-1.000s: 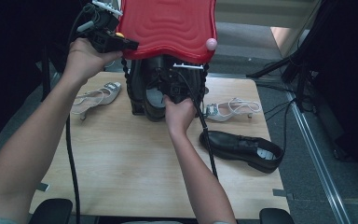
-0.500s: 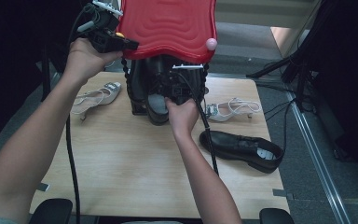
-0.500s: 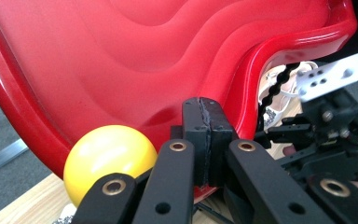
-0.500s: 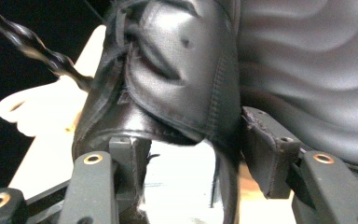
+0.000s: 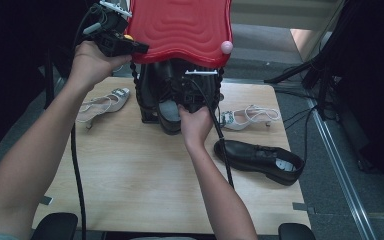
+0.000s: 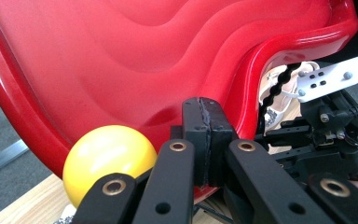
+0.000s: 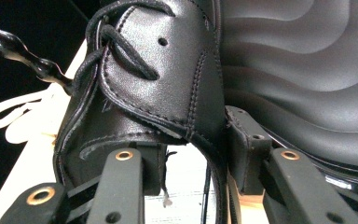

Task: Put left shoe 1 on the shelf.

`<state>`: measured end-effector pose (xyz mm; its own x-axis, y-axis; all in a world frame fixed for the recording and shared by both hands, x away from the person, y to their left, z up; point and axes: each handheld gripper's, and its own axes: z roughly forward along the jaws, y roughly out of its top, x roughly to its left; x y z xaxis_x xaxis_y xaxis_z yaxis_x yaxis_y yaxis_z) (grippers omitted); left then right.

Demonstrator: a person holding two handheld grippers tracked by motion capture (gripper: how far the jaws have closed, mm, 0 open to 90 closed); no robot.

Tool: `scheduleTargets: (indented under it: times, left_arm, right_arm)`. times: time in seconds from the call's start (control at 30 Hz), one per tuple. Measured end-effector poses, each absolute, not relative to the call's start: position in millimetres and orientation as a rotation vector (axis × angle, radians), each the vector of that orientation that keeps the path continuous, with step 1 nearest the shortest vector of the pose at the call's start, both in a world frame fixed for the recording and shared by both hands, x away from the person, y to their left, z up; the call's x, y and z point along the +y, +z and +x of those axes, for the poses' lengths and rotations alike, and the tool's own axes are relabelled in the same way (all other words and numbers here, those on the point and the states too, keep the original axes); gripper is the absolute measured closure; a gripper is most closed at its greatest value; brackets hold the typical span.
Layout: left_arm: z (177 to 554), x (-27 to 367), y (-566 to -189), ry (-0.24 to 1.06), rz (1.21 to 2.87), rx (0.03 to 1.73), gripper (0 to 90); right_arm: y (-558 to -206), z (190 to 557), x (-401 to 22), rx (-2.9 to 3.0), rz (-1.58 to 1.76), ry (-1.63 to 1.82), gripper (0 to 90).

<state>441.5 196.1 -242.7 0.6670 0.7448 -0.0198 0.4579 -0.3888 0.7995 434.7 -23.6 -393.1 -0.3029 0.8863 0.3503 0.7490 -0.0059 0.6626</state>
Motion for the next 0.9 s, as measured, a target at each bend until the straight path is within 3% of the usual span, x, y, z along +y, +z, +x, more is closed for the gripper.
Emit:
scheduleTargets:
  times: [0.07, 0.17, 0.9]
  left_arm:
    - [441.5, 196.0, -242.8, 0.437, 2.049, 0.928, 90.0]
    - [441.4, 196.0, -242.8, 0.436, 2.049, 0.928, 90.0]
    - [441.4, 195.8, -242.7, 0.442, 2.05, 0.931, 90.0]
  right_arm:
    - [-392.5, 435.1, -25.6, 2.096, 1.773, 1.258, 50.2]
    - [-391.0, 434.5, -27.6, 2.12, 1.753, 1.28, 46.9]
    - [-377.8, 405.6, -46.2, 2.15, 1.651, 1.329, 42.6]
